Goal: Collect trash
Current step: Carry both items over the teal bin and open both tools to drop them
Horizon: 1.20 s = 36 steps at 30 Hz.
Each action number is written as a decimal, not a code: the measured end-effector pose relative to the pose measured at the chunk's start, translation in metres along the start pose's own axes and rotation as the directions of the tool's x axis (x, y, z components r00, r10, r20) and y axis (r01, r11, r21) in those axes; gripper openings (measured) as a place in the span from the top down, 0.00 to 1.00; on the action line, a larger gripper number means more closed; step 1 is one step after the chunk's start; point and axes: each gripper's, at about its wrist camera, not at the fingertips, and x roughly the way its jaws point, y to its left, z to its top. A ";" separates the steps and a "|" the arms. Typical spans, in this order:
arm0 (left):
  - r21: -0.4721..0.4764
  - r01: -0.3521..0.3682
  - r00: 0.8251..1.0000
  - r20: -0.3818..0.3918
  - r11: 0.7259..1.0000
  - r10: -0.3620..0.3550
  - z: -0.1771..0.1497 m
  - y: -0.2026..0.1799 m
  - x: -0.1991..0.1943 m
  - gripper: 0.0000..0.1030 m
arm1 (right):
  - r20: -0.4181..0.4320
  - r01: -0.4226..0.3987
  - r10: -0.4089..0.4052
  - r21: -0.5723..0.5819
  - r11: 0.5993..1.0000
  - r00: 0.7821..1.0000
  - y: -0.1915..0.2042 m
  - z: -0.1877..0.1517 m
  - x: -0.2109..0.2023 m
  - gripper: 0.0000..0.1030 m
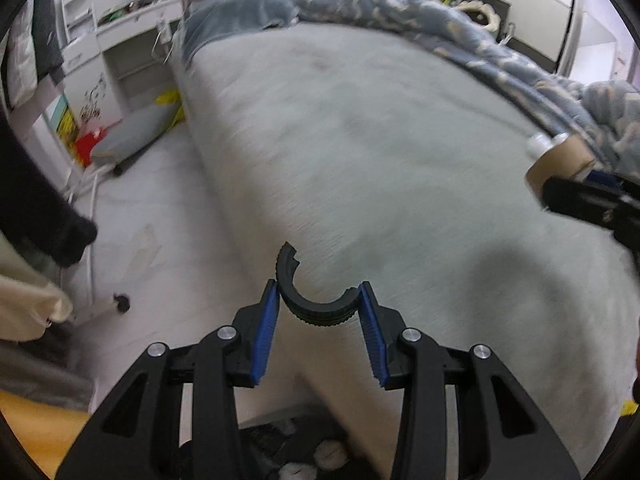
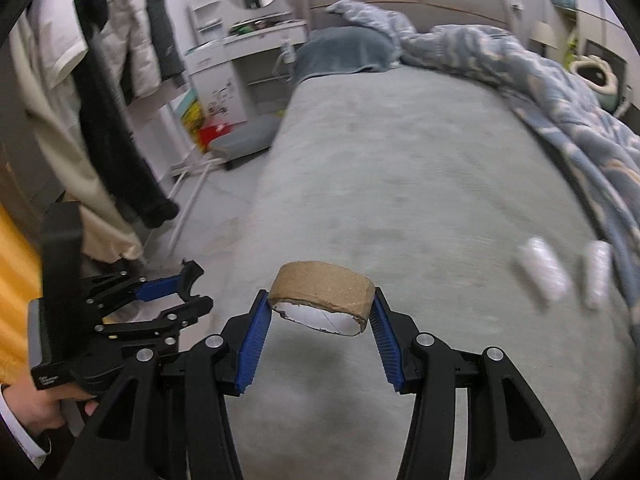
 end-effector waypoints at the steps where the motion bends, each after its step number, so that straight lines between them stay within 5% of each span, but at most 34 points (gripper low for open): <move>1: -0.003 -0.005 1.000 -0.023 1.000 0.005 -0.004 0.009 0.004 0.59 | -0.004 -0.008 0.008 -0.010 1.000 1.000 0.007 0.001 0.003 0.51; 6: 0.014 -0.008 0.992 -0.125 1.000 0.010 -0.025 0.033 0.017 0.58 | -0.029 -0.060 0.059 -0.053 0.997 0.998 0.044 0.013 0.021 0.51; 9: 0.032 0.030 0.971 -0.238 0.999 -0.021 -0.047 0.046 0.031 0.58 | -0.052 -0.092 0.089 -0.061 0.994 0.995 0.061 0.016 0.033 0.51; 14: 0.097 0.105 0.904 -0.423 0.990 -0.054 -0.088 0.055 0.053 0.58 | -0.111 -0.115 0.105 -0.092 0.989 0.988 0.089 0.016 0.056 0.51; 22: 0.127 0.226 0.813 -0.571 0.966 -0.116 -0.140 0.067 0.059 0.58 | -0.166 -0.151 0.131 -0.110 0.982 0.977 0.123 0.012 0.084 0.51; 31: 0.178 0.368 0.775 -0.601 0.913 -0.195 -0.171 0.067 0.035 0.55 | -0.237 -0.163 0.129 -0.129 0.978 0.963 0.148 0.003 0.112 0.51; 33: 0.167 0.405 0.754 -0.616 0.899 -0.226 -0.179 0.068 0.030 0.43 | -0.257 -0.164 0.125 -0.137 0.977 0.958 0.152 0.001 0.117 0.51; 36: 0.207 0.422 0.768 -0.599 0.883 -0.226 -0.185 0.069 0.020 0.33 | -0.290 -0.164 0.113 -0.158 0.974 0.950 0.160 -0.005 0.126 0.51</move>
